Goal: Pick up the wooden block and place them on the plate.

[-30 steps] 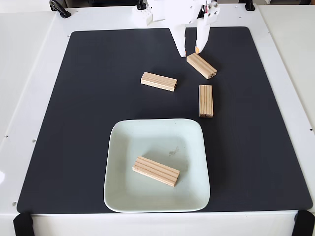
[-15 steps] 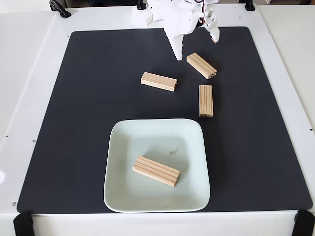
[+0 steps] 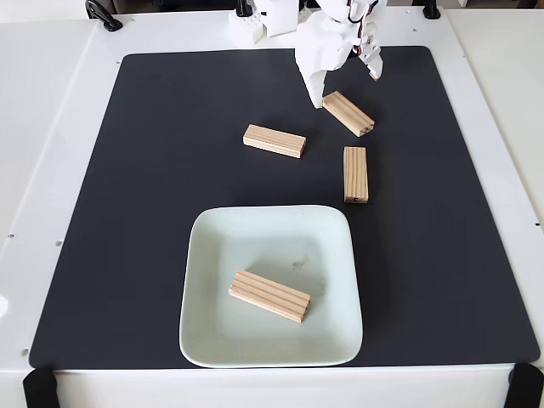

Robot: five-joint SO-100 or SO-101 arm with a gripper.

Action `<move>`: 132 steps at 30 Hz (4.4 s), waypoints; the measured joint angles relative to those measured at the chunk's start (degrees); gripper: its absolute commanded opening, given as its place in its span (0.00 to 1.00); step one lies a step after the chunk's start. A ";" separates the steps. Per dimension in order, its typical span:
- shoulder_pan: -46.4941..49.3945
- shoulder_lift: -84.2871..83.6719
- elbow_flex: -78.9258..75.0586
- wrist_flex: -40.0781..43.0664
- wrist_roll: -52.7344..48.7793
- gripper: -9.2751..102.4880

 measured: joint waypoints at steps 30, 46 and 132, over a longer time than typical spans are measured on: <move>-3.69 -2.46 0.18 -5.63 3.08 0.48; -3.69 -5.36 -0.18 -5.80 3.08 0.48; 19.86 -63.63 -102.39 -24.61 94.48 0.08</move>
